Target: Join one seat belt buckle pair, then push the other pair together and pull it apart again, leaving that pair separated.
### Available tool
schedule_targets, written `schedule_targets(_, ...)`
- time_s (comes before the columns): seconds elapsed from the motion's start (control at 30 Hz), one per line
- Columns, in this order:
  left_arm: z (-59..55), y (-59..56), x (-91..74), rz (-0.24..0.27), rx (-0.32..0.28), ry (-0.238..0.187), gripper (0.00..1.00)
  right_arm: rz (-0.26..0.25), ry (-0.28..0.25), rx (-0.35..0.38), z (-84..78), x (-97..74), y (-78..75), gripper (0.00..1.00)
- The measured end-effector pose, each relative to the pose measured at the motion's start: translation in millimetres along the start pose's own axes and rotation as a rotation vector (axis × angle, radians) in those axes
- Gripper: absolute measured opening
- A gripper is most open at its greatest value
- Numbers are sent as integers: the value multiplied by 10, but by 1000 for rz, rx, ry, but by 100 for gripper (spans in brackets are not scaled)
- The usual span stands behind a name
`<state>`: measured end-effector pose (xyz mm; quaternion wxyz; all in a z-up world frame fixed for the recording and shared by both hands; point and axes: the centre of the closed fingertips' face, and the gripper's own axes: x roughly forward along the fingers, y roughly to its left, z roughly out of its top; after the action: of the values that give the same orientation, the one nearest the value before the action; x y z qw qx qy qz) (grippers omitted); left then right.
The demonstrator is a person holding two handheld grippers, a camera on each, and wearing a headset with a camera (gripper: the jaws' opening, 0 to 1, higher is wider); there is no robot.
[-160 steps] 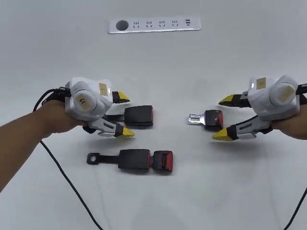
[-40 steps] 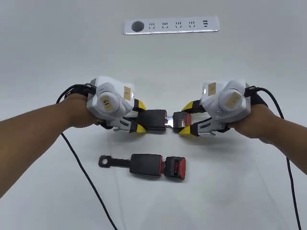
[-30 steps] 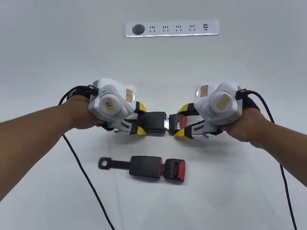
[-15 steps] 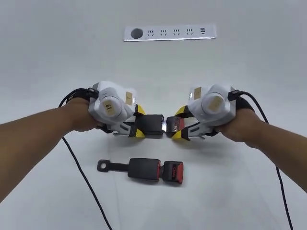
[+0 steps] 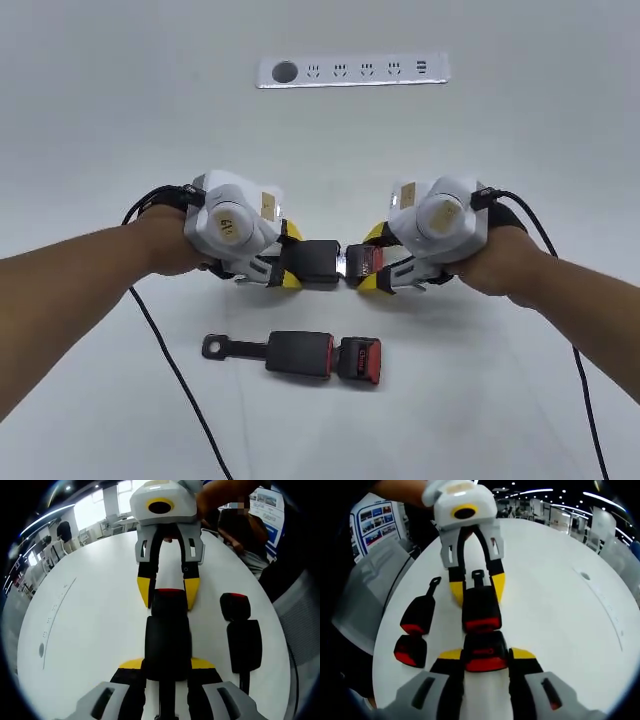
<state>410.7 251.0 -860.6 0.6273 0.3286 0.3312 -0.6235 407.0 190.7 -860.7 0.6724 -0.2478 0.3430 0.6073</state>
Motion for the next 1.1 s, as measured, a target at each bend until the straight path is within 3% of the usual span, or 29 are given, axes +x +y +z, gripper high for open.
schedule_targets(0.93, 33, -34, -29, 4, -14, -3, 33, -14, 29, -5, -27, -11, 11, 34)
schedule_targets(1.1, 17, -35, -36, 1, -12, 3, 33, -12, 31, -10, -106, -87, 20, 34)
